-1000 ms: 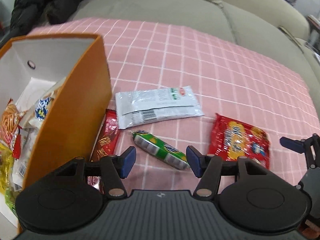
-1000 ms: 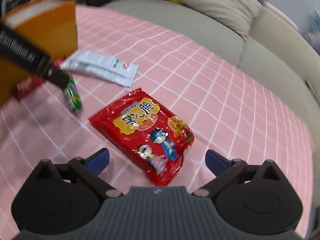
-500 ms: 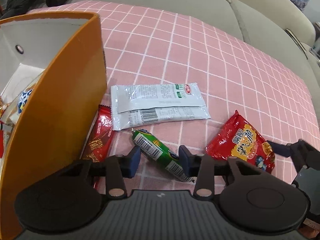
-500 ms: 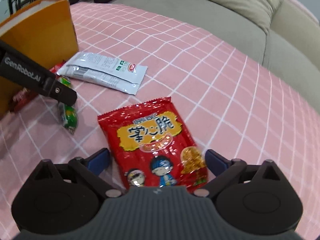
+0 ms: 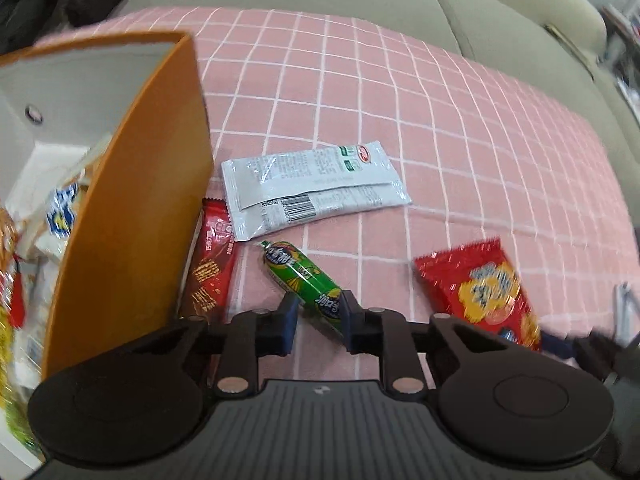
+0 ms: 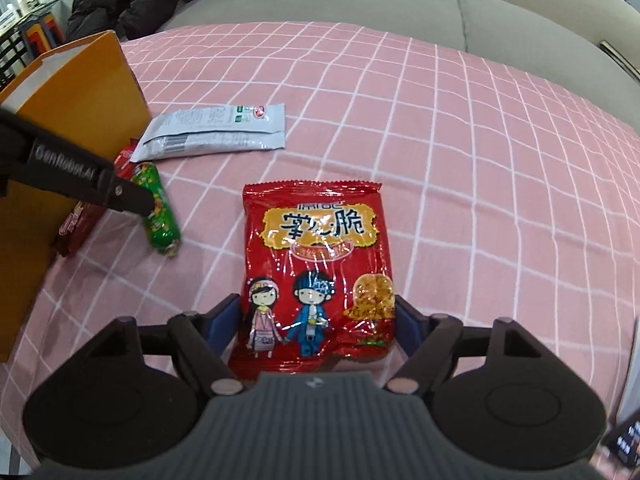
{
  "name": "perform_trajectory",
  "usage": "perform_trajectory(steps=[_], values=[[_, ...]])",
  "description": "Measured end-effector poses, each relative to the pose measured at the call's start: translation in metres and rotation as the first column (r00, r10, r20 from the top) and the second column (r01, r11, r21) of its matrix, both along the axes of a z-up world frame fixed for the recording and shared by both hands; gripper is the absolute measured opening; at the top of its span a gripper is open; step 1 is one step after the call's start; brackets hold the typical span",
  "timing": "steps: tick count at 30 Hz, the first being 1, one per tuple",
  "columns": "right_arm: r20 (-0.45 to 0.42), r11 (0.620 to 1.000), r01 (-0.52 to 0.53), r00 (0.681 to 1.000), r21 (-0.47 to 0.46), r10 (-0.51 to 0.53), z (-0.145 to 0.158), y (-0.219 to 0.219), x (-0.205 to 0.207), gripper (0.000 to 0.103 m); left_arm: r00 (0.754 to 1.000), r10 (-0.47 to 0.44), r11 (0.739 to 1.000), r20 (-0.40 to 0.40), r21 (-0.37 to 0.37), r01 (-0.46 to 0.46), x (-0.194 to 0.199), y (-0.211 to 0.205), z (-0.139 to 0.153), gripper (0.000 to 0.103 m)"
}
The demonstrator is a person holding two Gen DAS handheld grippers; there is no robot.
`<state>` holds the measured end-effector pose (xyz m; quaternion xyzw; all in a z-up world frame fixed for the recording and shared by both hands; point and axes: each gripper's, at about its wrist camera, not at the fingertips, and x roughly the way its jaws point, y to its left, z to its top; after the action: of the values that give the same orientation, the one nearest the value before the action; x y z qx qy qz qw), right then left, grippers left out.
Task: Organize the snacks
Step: 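Grasp the green sausage stick with left tool while right tool grasps the red snack bag, then lift the sausage stick with left tool while right tool lifts the red bag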
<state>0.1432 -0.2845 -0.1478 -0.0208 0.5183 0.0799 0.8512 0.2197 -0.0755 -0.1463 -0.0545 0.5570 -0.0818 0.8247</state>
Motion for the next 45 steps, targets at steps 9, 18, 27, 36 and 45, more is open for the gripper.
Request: perform_trajectory(steps=[9, 18, 27, 36, 45], values=[[0.026, 1.0, -0.013, 1.0, 0.007, 0.013, 0.0, 0.001, 0.01, 0.076, 0.998, 0.061, 0.997, 0.01, -0.051, -0.061, 0.006, -0.007, -0.012, 0.036], [0.046, 0.997, 0.027, 0.998, 0.066, -0.03, 0.0, -0.008, 0.016, 0.082, 0.998, -0.055, 0.998, 0.034, 0.034, 0.054, 0.004, -0.034, -0.019, 0.033], [0.05, 0.999, -0.002, 0.999, 0.052, 0.0, -0.003, -0.003, 0.016, 0.075, 0.978, -0.206, 0.976, 0.025, 0.075, 0.204, -0.02, -0.029, -0.018, 0.025], [0.051, 0.998, 0.031, 0.998, 0.049, -0.034, -0.001, 0.001, -0.006, 0.073, 0.971, -0.234, 0.968, 0.055, 0.101, 0.228, -0.033, -0.026, -0.019, 0.03], [0.129, 0.999, -0.018, 0.991, -0.031, 0.022, -0.001, 0.011, -0.006, 0.076, 0.97, -0.22, 0.964, 0.104, 0.172, 0.201, -0.034, -0.037, -0.02, 0.03]])
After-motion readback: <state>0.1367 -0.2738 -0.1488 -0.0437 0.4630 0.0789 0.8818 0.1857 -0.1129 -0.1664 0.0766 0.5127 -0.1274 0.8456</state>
